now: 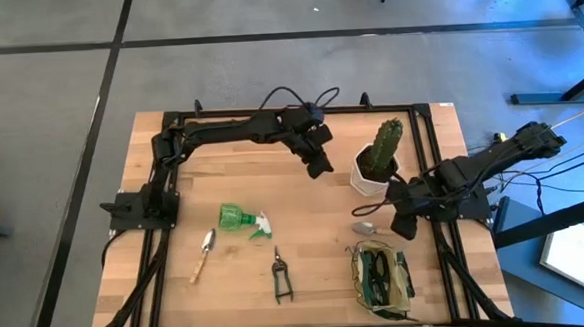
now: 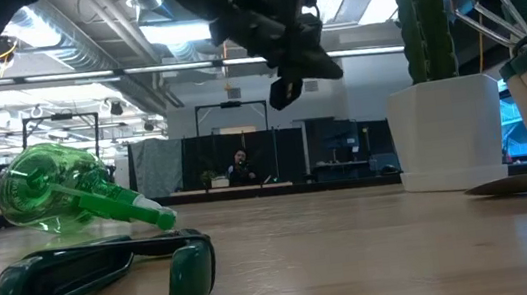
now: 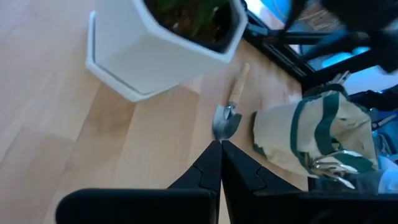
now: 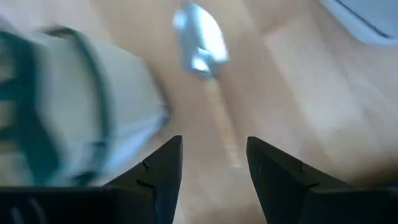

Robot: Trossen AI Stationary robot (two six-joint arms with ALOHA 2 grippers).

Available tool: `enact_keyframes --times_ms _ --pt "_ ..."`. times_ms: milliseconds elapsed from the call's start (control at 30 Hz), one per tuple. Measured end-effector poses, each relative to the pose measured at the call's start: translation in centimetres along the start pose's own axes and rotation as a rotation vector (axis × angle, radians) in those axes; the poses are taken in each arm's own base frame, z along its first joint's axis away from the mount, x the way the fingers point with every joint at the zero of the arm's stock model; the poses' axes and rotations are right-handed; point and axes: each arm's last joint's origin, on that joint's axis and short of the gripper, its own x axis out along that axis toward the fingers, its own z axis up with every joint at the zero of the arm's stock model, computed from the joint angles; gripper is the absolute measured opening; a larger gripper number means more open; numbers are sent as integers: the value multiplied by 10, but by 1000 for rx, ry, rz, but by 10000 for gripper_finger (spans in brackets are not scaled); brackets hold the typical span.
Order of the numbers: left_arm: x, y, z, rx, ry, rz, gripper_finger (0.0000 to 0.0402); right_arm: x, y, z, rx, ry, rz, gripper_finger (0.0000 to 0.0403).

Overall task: Pick & Place Garden tools in Gardening bag
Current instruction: Put the right hand trowel into the side pocket of the white bag

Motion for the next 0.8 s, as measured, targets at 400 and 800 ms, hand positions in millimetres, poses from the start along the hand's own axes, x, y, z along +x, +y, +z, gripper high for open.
enact_keyframes --times_ms 400,800 --pt "-6 7 8 31 -54 -7 3 52 -14 -21 -101 79 5 181" --pt "-10 12 10 48 -48 -41 3 61 -5 -23 -270 -52 46 181"
